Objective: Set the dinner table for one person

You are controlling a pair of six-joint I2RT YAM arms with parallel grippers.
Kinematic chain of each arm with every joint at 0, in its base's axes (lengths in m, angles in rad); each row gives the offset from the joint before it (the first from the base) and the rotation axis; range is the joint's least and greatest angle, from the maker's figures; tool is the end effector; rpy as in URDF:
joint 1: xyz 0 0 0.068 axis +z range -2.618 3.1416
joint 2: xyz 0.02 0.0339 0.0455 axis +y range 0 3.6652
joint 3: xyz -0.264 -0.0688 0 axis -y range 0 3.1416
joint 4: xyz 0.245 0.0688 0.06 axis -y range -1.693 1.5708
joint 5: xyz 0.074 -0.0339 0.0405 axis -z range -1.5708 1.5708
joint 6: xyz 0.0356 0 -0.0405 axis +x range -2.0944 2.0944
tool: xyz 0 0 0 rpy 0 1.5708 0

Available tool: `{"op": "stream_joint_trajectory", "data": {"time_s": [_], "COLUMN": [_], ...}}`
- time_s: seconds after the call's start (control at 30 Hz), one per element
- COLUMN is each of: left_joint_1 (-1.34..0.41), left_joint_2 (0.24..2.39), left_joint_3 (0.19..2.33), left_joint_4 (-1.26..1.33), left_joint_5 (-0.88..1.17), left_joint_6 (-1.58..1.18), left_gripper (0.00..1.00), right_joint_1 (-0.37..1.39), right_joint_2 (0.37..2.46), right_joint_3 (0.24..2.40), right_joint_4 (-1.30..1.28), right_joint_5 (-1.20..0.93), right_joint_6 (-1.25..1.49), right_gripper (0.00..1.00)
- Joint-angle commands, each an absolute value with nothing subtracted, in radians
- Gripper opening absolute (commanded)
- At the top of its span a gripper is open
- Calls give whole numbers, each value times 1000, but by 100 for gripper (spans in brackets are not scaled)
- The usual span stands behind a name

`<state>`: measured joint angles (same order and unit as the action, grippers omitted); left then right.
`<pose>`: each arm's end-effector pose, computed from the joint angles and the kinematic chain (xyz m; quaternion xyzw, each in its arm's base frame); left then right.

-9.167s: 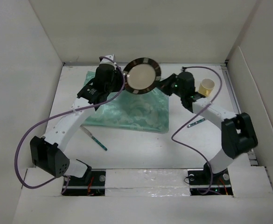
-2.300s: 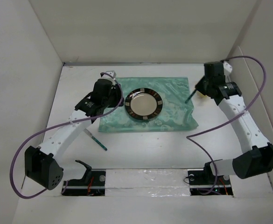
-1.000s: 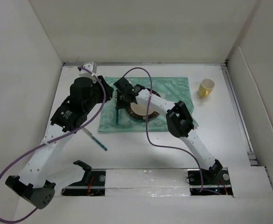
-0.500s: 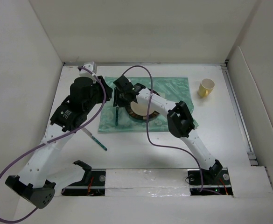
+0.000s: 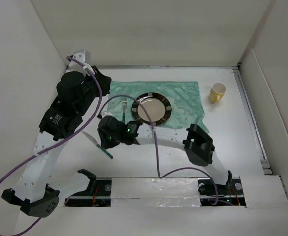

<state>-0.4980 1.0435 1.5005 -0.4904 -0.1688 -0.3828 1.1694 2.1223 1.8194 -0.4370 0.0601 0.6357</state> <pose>0.1694 -0.0853 0.4999 -0.0173 0.7184 -0.2405 0.6525 0.1938 0.4511 0.2487 -0.2295 0.8854 0.2996 0.2715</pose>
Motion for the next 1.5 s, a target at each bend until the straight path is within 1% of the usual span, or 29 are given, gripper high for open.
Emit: {"op": "stream_joint_trajectory", "data": {"time_s": [0.0, 0.03, 0.07, 0.17, 0.47, 0.73, 0.83, 0.87, 0.9, 0.93, 1.0, 1.1, 1.2, 1.23, 1.3, 1.33, 1.37, 1.43, 1.47], "left_joint_1": [-503, -503, -517, -529, -529, -529, -529, -529, -529, -529, -529, -529, -529, -529, -529, -529, -529, -529, -529], "left_joint_2": [1057, 1063, 1062, 1062, 1023, 1015, 1012, 1012, 1012, 1012, 1012, 1025, 1049, 1055, 1084, 1092, 1109, 1121, 1132], "left_joint_3": [1560, 1572, 1575, 1588, 1554, 1554, 1549, 1542, 1542, 1539, 1534, 1546, 1606, 1623, 1669, 1680, 1684, 1669, 1643], "left_joint_4": [-499, -499, -499, -512, -518, -520, -514, -512, -511, -508, -502, -499, -496, -495, -485, -477, -469, -424, -405], "left_joint_5": [-169, -169, -178, -192, -221, -255, -256, -262, -262, -265, -273, -294, -321, -325, -325, -318, -301, -273, -232], "left_joint_6": [-385, -390, -390, -387, -385, -361, -356, -354, -353, -351, -348, -336, -313, -308, -299, -299, -304, -313, -319], "left_gripper": [7, 12, 20, 26, 28, 29, 29, 29, 29, 29, 29, 29, 30, 31, 32, 33, 34, 36, 37], "right_joint_1": [1209, 1219, 1232, 1232, 1250, 1307, 1333, 1347, 1347, 1347, 1358, 1347, 1307, 1292, 1230, 1206, 1180, 1093, 1062], "right_joint_2": [2195, 2209, 2224, 2281, 2420, 2436, 2453, 2470, 2470, 2473, 2465, 2418, 2275, 2185, 2091, 2044, 1957, 1878, 1809], "right_joint_3": [1860, 1873, 1890, 1934, 2061, 2025, 2026, 2032, 2033, 2037, 2046, 2051, 2034, 1998, 1947, 1881, 1844, 1768, 1688], "right_joint_4": [-405, -405, -411, -419, -504, -520, -540, -561, -561, -571, -583, -559, -500, -485, -440, -433, -425, -417, -423], "right_joint_5": [130, 139, 147, 155, 215, 333, 386, 444, 445, 474, 491, 483, 440, 417, 396, 373, 365, 335, 328], "right_joint_6": [586, 578, 572, 565, 509, 460, 456, 456, 456, 457, 462, 460, 462, 477, 500, 523, 535, 557, 567], "right_gripper": [36, 41, 47, 53, 53, 52, 44, 32, 32, 15, 0, 0, 0, 0, 0, 0, 0, 0, 0]}}
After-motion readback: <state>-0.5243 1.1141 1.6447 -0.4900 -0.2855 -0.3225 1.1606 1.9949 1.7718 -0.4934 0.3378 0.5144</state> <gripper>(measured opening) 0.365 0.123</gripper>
